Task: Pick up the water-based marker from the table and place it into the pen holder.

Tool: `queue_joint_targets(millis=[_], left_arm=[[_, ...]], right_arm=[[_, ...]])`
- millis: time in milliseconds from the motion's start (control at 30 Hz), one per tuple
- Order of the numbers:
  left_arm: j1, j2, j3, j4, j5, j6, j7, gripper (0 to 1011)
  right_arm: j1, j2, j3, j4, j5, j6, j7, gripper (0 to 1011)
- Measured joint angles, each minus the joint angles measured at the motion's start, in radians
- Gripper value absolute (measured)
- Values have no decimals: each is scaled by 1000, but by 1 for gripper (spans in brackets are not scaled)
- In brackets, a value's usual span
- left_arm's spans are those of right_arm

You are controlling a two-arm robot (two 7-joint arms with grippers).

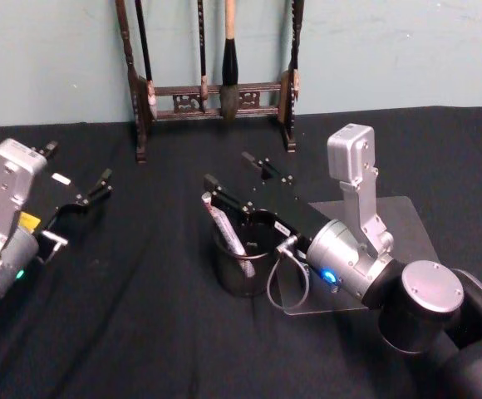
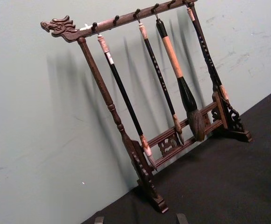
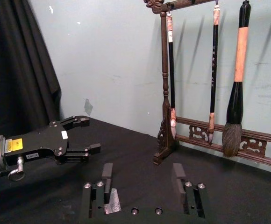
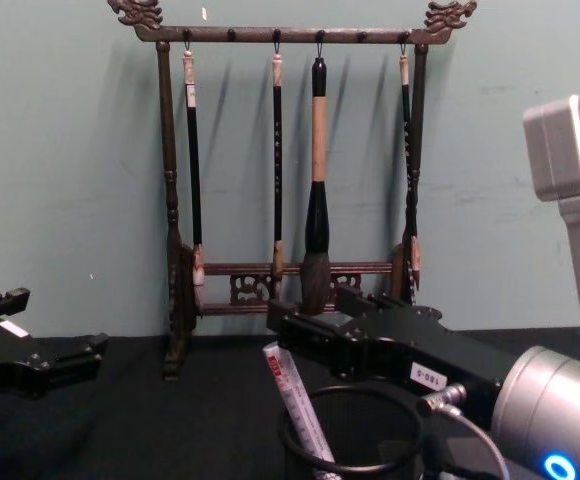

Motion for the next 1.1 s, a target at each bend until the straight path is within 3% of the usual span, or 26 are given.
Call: queue_joint_targets(millis=[167,300,567,767,867,1000,1100], left_arm=[[0,0,0,0,0,0,0,1001],[0,0,0,0,0,0,0,1001],[0,0,0,0,0,0,0,1001],[0,0,0,0,0,0,0,1001],[0,0,0,0,0,0,0,1001],[0,0,0,0,0,0,0,1001],[0,0,0,0,0,0,0,1001]], right_arm=[[-4,2,6,-13,8,1,1,915],[-16,14,33,-54,25,6,-9,1002],[-30,46,97,-107,22,36,-75,1002],[-43,77,158,-150,-17,151,-171,1003],[-46,88,178,-165,-38,243,-211,1003],[-47,98,181,-176,-51,324,-222,1002],[-46,110,170,-184,-68,419,-222,1003]])
